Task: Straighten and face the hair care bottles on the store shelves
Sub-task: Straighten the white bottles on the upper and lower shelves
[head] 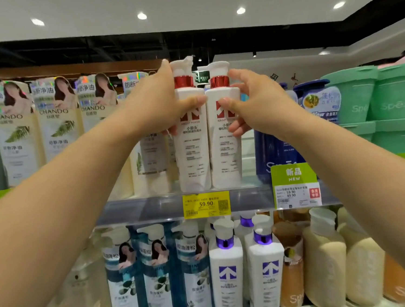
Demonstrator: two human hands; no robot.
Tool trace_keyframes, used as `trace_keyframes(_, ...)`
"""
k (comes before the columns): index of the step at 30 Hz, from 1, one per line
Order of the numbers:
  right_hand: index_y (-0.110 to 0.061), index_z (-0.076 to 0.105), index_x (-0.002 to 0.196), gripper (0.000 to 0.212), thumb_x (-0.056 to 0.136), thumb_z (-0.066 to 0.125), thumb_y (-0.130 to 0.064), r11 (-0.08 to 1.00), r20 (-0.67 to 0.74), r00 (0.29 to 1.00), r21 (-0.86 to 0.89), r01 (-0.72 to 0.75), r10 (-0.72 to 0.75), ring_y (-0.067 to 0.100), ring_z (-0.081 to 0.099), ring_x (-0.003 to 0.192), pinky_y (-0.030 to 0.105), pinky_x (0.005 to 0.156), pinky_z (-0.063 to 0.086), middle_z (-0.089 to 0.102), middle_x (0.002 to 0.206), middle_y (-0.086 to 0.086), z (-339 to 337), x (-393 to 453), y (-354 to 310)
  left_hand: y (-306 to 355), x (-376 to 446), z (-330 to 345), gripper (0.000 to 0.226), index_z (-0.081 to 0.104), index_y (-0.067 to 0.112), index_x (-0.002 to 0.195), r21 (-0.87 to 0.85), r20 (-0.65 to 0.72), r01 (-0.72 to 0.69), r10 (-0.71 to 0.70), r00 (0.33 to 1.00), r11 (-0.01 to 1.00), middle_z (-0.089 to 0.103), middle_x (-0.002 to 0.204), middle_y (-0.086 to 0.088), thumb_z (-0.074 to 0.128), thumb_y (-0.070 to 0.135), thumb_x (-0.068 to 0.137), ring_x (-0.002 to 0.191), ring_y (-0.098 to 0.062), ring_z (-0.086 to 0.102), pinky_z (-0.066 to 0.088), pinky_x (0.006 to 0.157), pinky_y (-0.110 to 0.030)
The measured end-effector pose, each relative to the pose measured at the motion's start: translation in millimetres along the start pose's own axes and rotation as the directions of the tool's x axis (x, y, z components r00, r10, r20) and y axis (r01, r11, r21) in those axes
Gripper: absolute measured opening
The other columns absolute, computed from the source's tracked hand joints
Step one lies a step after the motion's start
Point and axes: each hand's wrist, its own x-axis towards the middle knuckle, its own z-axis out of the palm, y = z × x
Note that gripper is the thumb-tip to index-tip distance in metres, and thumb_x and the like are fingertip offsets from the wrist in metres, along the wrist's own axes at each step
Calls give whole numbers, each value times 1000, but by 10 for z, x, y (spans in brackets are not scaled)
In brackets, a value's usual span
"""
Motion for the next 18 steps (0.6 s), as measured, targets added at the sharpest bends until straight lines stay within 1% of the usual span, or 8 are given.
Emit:
trace_keyframes(1, -27, 34, 154, 64, 98, 64, -19, 1000, -1, 1000, -1, 16, -16, 13, 76, 64, 25, 52, 59, 56, 104, -10, 0, -33, -7, 25, -33, 14, 98, 20, 20, 153, 61, -28, 2, 0, 1000, 998, 64, 94, 6, 59, 69, 78, 55, -5, 68, 50, 40, -21)
trace_keyframes(4, -27, 35, 154, 64, 98, 65, -19, 997, -45, 996, 9, 79, -79, 12, 75, 62, 22, 53, 59, 49, 91, -20, -12, -188, -24, 108, -194, 80, 104, 11, 13, 156, 247, -137, -1, 36, 990, 969, 62, 126, -10, 59, 66, 81, 104, -24, 64, 50, 71, -35)
trace_keyframes(6, -25, 42, 150, 57, 98, 65, -18, 989, -106, 984, 19, 149, -146, 12, 73, 59, 21, 53, 59, 51, 101, -22, -44, -353, -17, 156, -416, 95, 97, 17, 11, 155, 283, -213, -70, 134, 968, 957, 56, 133, -14, 60, 61, 84, 118, -30, 55, 47, 85, -40)
trace_keyframes(9, -21, 57, 136, 38, 99, 63, -18, 975, -183, 963, 65, 212, -197, 14, 71, 55, 20, 51, 56, 58, 124, -16, -102, -751, 83, 150, -903, 117, 64, 43, 12, 142, 253, -363, -237, 320, 875, 938, 58, 126, -12, 59, 48, 93, 102, -23, 54, 39, 78, -27)
trace_keyframes(11, -23, 66, 123, 26, 97, 65, -18, 974, -202, 966, 130, 188, -159, 13, 69, 52, 20, 48, 53, 68, 117, -12, -137, -1127, 223, 127, -1291, 260, 43, 57, 11, 127, 170, -363, -314, 356, 861, 934, 64, 112, -8, 61, 39, 94, 80, -8, 45, 33, 71, -18)
trace_keyframes(13, -27, 73, 110, 18, 95, 68, -18, 972, -184, 981, 216, 96, -56, 12, 68, 50, 21, 47, 52, 74, 98, -12, -124, -1535, 389, 105, -1670, 508, 29, 66, 14, 112, 76, -274, -325, 333, 902, 943, 67, 102, -3, 62, 35, 93, 72, -5, 43, 42, 67, -23)
trace_keyframes(15, -27, 76, 102, 16, 94, 70, -15, 951, -157, 984, 308, -36, 88, 10, 66, 49, 22, 47, 52, 75, 84, -12, -45, -1895, 582, 88, -1980, 784, 24, 71, 17, 103, 30, -137, -285, 286, 948, 958, 68, 99, 1, 63, 35, 91, 76, -13, 59, 52, 62, -34)
trace_keyframes(18, -22, 75, 95, 17, 93, 70, -6, 884, -75, 953, 399, -242, 294, 8, 59, 45, 20, 44, 50, 74, 72, -7, 141, -2308, 872, 41, -2302, 1121, 25, 72, 21, 99, 25, 51, -181, 179, 983, 983, 67, 98, 7, 60, 41, 89, 81, -16, 65, 53, 56, -36)
